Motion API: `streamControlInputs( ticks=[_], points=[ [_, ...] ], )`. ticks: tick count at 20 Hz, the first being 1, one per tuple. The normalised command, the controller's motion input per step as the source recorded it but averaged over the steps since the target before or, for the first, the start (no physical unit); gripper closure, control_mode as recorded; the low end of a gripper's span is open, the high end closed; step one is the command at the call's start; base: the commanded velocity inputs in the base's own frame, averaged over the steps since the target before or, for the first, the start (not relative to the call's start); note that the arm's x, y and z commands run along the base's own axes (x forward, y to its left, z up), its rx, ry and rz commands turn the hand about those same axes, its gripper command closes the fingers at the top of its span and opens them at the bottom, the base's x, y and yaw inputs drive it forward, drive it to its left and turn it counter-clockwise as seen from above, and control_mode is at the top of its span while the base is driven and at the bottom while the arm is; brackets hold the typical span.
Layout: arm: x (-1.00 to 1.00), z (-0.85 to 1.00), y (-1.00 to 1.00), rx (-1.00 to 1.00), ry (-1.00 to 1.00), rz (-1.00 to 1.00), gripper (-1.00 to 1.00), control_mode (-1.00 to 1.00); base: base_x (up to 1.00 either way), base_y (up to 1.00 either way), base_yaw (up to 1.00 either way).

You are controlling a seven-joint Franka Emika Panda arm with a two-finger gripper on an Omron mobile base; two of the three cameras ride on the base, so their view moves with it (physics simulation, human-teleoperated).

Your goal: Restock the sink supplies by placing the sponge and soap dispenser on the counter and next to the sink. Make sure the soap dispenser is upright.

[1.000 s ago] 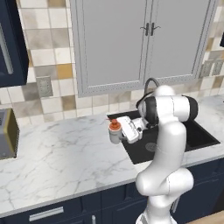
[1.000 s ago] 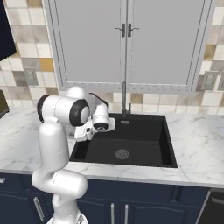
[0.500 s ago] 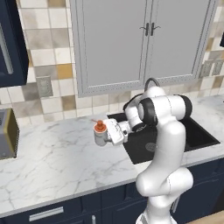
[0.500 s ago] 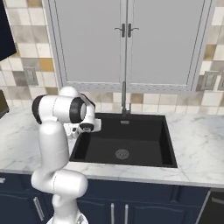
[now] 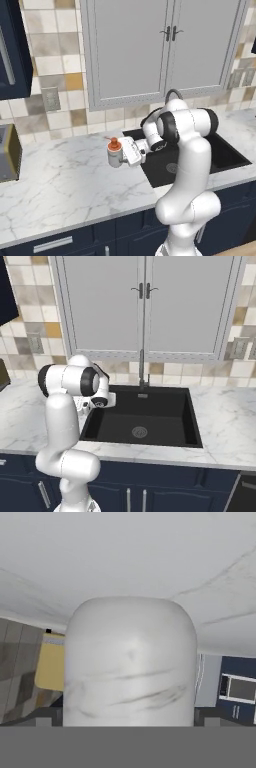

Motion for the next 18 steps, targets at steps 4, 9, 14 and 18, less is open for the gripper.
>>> streamControlInputs(
  ticks=[4, 9, 14, 18],
  points=[
    [0.07, -0.62, -0.37, 0.0, 0.0, 0.03, -1.0, -1.0, 0.0, 0.0, 0.0],
    [0.05, -0.77, -0.44, -0.02, 0.0, 0.04, -1.0, -1.0, 0.0, 0.0, 0.0],
    [0.0, -0.91, -0.51, -0.19, -0.02, 0.02, -1.0, -1.0, 0.0, 0.0, 0.0],
    [0.0, -0.69, -0.51, -0.24, -0.05, 0.0, -1.0, -1.0, 0.0, 0.0, 0.0]
  ],
)
